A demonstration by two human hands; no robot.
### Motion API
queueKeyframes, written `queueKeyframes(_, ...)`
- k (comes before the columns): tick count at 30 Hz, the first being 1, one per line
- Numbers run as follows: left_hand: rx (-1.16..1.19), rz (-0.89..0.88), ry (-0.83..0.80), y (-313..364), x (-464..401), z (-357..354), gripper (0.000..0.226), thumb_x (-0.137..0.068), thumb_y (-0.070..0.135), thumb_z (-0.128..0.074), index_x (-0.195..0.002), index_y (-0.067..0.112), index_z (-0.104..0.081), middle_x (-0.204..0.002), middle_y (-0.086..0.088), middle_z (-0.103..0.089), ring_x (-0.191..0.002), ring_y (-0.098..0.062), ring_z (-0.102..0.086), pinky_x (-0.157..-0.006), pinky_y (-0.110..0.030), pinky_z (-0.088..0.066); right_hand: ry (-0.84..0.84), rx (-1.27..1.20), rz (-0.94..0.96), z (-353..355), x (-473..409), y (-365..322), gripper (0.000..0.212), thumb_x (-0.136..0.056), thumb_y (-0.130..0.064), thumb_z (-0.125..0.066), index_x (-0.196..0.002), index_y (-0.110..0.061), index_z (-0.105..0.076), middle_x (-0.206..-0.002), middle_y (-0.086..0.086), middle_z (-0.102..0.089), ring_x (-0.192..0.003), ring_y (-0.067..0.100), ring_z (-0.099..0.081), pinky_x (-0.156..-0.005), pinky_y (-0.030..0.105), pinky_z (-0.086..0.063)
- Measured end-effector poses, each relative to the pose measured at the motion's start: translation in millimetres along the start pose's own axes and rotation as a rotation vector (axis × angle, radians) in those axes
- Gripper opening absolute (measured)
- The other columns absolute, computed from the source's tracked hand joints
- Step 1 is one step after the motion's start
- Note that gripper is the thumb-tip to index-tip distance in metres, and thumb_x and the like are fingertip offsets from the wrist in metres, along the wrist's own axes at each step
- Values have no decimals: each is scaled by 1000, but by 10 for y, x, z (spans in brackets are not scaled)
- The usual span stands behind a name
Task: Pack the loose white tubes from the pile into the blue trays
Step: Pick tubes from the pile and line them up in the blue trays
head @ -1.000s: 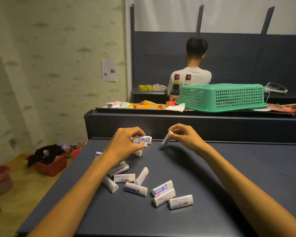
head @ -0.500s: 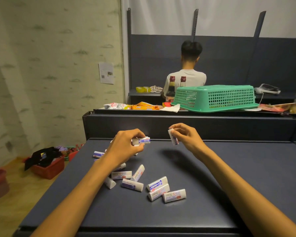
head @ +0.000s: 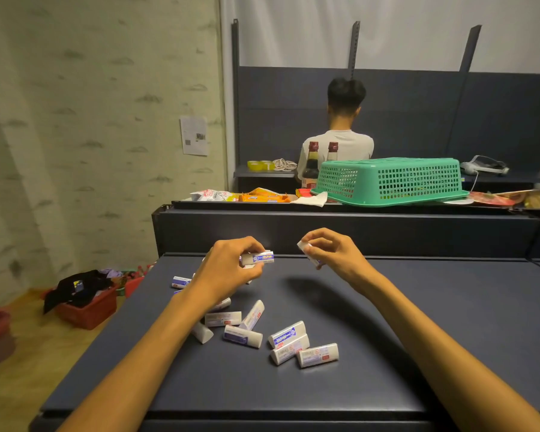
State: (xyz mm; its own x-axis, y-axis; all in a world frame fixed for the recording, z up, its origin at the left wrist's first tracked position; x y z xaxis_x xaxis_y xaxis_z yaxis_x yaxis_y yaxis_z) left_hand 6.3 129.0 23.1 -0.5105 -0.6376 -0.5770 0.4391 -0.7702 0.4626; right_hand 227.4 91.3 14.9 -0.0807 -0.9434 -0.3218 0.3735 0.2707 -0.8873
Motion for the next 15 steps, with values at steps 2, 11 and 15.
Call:
queueKeyframes(2,-1,-1,1,-3,-5,14,24,-80,19,-75,-102,24,-68,-96,6,-71,-81,-6,-66,-68,-19,-57,-35,6,-6,-19,-1,16,23,-84,-9,-73,-102,-20,-64,-105,6,-70,-85,16,-66,-67,26,-52)
queueKeyframes(11,-54,-29,8,-40,-56,47,22,-78,22,-75,-99,23,-69,-94,8,-70,-81,-7,-64,-72,-28,-58,-51,452,114,-15,63,-63,34,-80,-7,-74,-105,-25,-61,-102,-8,-64,-89,3,-63,-72,8,-48)
queueKeyframes(15,-95,-77,11,-20,-95,-1,23,-77,22,-76,-99,20,-70,-97,5,-68,-82,-9,-63,-71,-32,-58,-27,575,203,40,121,-109,34,-78,-7,-75,-105,-25,-65,-104,-6,-62,-92,9,-62,-76,13,-49)
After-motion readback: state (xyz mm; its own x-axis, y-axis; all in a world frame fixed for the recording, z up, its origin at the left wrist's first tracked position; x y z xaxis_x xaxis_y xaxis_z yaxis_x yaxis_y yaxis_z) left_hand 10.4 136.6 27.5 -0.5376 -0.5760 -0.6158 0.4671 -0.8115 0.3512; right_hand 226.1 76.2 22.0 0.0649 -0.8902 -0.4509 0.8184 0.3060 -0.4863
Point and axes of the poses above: each hand's wrist, its own x-axis away from the middle knuckle, its own z-axis out of the back of the hand, y = z × x, the point moved 6 cm from there along -x, towards the middle knuckle
